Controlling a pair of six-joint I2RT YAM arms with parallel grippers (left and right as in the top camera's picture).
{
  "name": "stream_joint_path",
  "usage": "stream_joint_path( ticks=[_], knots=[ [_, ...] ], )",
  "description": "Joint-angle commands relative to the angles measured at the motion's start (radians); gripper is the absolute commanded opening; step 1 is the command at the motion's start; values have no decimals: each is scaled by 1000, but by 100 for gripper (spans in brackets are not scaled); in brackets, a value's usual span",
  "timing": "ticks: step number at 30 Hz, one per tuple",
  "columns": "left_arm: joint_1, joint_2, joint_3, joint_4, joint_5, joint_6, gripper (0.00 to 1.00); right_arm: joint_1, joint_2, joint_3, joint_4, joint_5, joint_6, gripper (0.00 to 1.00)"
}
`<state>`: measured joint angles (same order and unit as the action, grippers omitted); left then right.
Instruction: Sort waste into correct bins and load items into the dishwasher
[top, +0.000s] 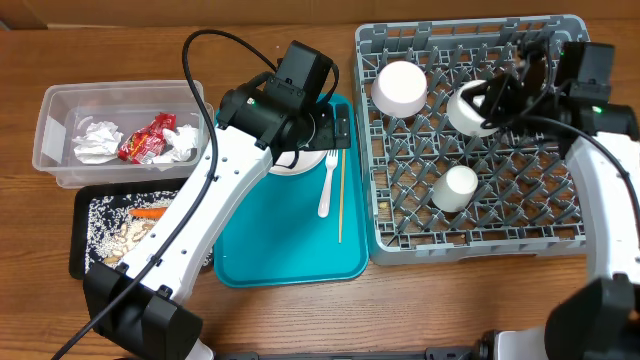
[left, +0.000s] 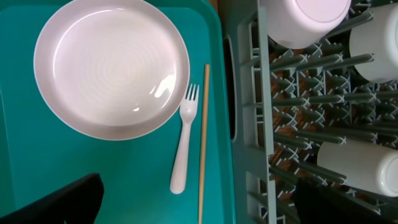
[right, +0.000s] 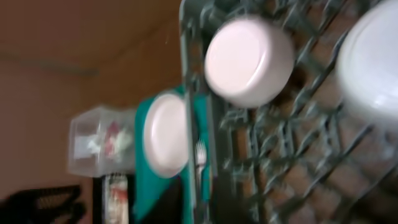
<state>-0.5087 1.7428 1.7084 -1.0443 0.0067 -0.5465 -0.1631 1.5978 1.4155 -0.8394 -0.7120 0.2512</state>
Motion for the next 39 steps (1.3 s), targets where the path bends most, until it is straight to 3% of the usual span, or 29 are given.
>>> stream_joint_path(
  ticks=[1,2,3,9,16,39],
  knots=[
    [-2,-11,23,1,-10,19,100,0,-4,11,-139,-106,6,48],
    [-2,-11,23,1,-10,19,100,0,-4,11,-192,-90,3,58],
    [-2,-11,23,1,-10,19,100,0,-4,11,-235,-66,3,61],
    [-2,-11,23,1,-10,19,100,0,-4,11,-439,111,3,70],
    [-2,-11,23,1,-10,19,100,0,-4,11,-573,266,4,70],
    [-2,-11,23,3,-6,19,100,0,-4,11,-608,294,4,70]
  ],
)
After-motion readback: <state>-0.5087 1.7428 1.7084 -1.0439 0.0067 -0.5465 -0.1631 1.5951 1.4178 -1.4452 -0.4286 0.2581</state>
